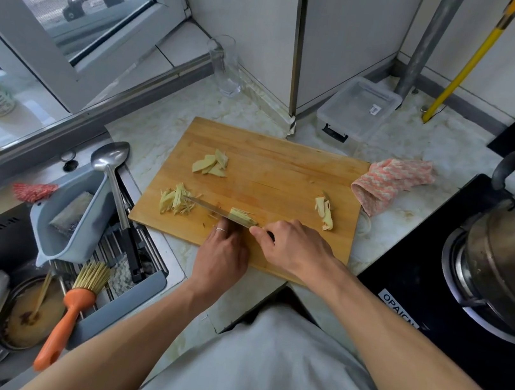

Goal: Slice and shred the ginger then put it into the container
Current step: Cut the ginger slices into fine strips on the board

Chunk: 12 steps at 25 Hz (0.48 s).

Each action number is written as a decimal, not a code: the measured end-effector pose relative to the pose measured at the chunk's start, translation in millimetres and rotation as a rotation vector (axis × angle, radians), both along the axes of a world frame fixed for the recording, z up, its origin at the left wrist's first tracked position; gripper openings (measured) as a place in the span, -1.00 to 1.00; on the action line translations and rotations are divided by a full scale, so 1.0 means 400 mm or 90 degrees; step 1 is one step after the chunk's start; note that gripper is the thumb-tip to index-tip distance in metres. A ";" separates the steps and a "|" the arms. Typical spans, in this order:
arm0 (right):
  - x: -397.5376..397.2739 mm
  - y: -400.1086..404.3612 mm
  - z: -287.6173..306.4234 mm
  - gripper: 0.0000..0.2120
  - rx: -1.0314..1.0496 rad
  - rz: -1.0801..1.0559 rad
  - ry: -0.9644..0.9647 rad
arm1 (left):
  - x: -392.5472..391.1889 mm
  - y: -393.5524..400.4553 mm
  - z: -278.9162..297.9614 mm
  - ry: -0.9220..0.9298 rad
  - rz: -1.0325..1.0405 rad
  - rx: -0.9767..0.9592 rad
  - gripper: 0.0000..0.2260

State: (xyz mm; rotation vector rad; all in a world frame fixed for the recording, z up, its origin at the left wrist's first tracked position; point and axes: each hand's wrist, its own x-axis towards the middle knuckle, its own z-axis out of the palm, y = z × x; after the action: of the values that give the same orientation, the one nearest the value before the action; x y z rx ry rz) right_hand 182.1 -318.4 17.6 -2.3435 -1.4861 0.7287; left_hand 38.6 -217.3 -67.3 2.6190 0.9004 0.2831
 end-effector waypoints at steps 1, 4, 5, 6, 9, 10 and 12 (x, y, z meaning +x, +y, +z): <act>-0.001 -0.003 0.000 -0.55 0.000 0.003 0.001 | 0.000 0.000 -0.004 0.002 0.003 -0.001 -0.64; 0.001 -0.012 0.008 -0.55 -0.007 0.013 0.007 | -0.003 0.001 -0.018 0.014 -0.002 0.006 -0.64; 0.002 -0.014 0.011 -0.54 -0.007 0.012 0.008 | -0.002 0.003 -0.020 0.015 0.000 -0.002 -0.64; 0.004 -0.015 0.012 -0.53 -0.008 0.008 0.009 | -0.003 0.004 -0.022 0.014 0.001 -0.009 -0.63; 0.006 -0.012 0.008 -0.53 -0.011 0.004 0.010 | 0.001 0.003 -0.013 0.008 -0.004 -0.011 -0.62; 0.007 -0.010 0.003 -0.53 -0.008 0.003 0.009 | 0.002 0.001 -0.006 0.003 -0.004 -0.010 -0.62; 0.008 -0.008 -0.004 -0.53 -0.004 -0.007 0.010 | 0.000 -0.003 0.003 -0.015 -0.007 -0.001 -0.63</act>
State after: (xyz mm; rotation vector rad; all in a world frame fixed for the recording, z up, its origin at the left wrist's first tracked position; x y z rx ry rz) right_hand 185.3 -321.8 16.2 -2.3428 -1.4658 0.7480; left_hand 38.4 -218.4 -66.2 2.6124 0.8788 0.3094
